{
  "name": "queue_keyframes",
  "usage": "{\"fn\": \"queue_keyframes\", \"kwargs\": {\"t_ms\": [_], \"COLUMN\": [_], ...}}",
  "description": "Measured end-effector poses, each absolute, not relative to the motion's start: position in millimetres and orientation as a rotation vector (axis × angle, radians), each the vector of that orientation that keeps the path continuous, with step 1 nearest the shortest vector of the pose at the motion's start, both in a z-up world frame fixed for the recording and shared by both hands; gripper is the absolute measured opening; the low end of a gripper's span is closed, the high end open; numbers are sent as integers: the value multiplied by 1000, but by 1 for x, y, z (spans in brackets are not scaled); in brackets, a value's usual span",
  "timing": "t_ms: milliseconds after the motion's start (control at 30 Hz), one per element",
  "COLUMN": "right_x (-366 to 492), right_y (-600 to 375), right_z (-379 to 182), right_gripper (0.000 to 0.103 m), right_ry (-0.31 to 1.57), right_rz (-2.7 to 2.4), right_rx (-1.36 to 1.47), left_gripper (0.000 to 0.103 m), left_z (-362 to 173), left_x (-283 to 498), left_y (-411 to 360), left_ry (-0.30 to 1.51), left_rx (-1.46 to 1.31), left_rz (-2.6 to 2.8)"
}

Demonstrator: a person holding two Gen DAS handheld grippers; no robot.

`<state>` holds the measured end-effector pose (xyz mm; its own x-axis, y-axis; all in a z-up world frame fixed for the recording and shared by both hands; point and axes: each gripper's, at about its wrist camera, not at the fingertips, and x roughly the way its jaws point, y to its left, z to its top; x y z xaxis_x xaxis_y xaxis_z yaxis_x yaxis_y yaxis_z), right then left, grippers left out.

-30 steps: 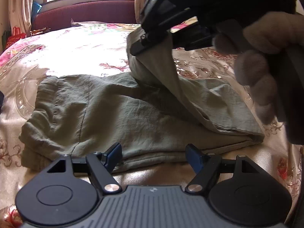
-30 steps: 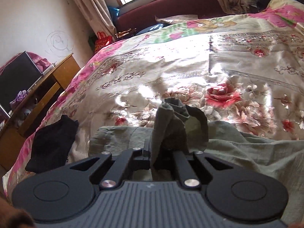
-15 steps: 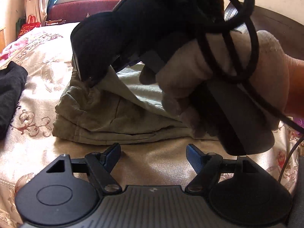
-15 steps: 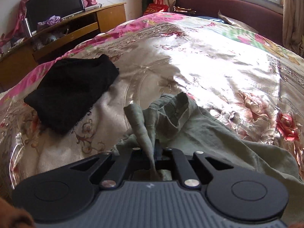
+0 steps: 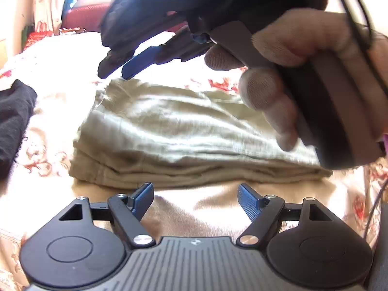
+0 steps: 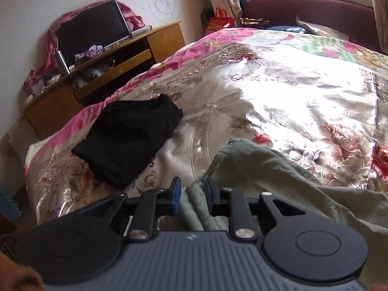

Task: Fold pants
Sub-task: 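Press the folded pants flat with the right gripper and release, then grasp the end of the folded pants again with the right gripper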

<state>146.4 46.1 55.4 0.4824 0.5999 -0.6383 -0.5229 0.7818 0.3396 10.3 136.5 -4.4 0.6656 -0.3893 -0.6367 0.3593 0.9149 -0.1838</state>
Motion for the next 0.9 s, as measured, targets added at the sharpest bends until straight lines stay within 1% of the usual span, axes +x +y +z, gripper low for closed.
{"fn": "queue_keyframes", "kwargs": {"t_ms": [67, 133, 233, 267, 400, 500, 600, 700, 800, 900], "right_x": [155, 165, 184, 192, 222, 221, 205, 176, 139, 100], "right_y": [41, 41, 57, 63, 75, 62, 27, -42, -127, -206], "right_z": [57, 54, 38, 28, -15, -9, 19, 42, 37, 14], "right_gripper": [28, 28, 28, 30, 29, 29, 29, 35, 36, 38], "right_ry": [798, 794, 847, 872, 1020, 1004, 934, 868, 852, 877], "right_rz": [666, 693, 667, 647, 599, 609, 630, 570, 408, 196], "right_rx": [152, 212, 180, 163, 165, 251, 327, 394, 471, 553], "left_gripper": [89, 89, 89, 89, 89, 89, 89, 89, 89, 89], "left_z": [-2, 0, -2, -2, -4, -6, -2, 4, 11, 18], "left_x": [9, 8, 8, 6, 6, 8, 3, 0, 1, 11], "left_y": [138, 138, 134, 132, 125, 123, 122, 120, 114, 100], "left_ry": [712, 702, 698, 693, 687, 680, 664, 627, 585, 570], "left_rx": [-52, -42, -22, -10, 21, 10, -1, -6, -2, 31], "left_rz": [-417, -408, -399, -398, -393, -395, -392, -385, -389, -416]}}
